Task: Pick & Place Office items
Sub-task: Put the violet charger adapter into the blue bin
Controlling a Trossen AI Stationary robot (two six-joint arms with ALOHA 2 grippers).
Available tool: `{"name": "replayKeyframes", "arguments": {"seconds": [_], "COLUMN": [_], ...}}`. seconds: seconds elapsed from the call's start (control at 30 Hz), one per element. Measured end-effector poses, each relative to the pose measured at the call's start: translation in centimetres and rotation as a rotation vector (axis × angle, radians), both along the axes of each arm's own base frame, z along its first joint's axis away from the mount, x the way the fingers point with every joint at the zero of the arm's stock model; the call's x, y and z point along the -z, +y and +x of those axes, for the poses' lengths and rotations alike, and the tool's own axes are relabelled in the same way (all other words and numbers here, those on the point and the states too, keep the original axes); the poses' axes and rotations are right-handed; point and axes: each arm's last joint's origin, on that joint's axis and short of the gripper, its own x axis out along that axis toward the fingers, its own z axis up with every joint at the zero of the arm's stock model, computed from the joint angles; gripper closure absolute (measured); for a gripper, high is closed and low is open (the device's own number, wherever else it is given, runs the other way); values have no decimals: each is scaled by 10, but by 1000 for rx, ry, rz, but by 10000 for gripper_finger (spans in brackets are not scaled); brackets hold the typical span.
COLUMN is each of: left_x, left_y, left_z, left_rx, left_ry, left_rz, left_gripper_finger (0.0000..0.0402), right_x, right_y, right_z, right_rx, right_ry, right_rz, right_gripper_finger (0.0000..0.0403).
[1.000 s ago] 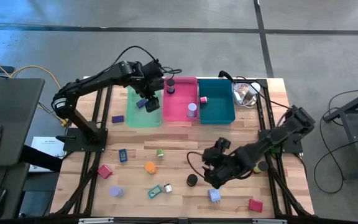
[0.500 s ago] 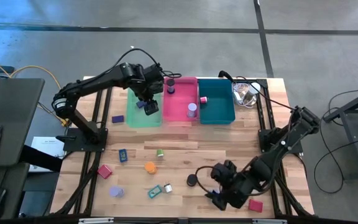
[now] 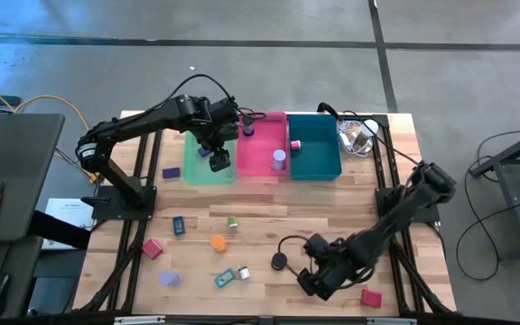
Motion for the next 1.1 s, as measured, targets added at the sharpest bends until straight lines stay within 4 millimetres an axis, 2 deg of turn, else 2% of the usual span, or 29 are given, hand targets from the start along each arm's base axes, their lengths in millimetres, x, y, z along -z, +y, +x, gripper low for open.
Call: {"name": "replayKeyframes", "arguments": {"seconds": [0.2, 0.47, 0.77, 1.1], "left_x": [0, 0, 0, 0], "left_y": [0, 0, -4, -13], "left_z": [0, 0, 1, 4], "left_rx": [0, -15, -18, 11], "left_ry": [3, 1, 0, 0], "left_rz": [-1, -6, -13, -15], "left_gripper_finger": [147, 147, 147, 147], "right_x": [31, 56, 60, 65], "right_y": [4, 15, 11, 13], "right_z": [13, 25, 21, 24], "right_rx": [50, 59, 95, 139], "right_ry": [154, 185, 219, 219], "right_rz": [55, 100, 41, 62], "right_gripper_finger": [35, 58, 85, 88]}}
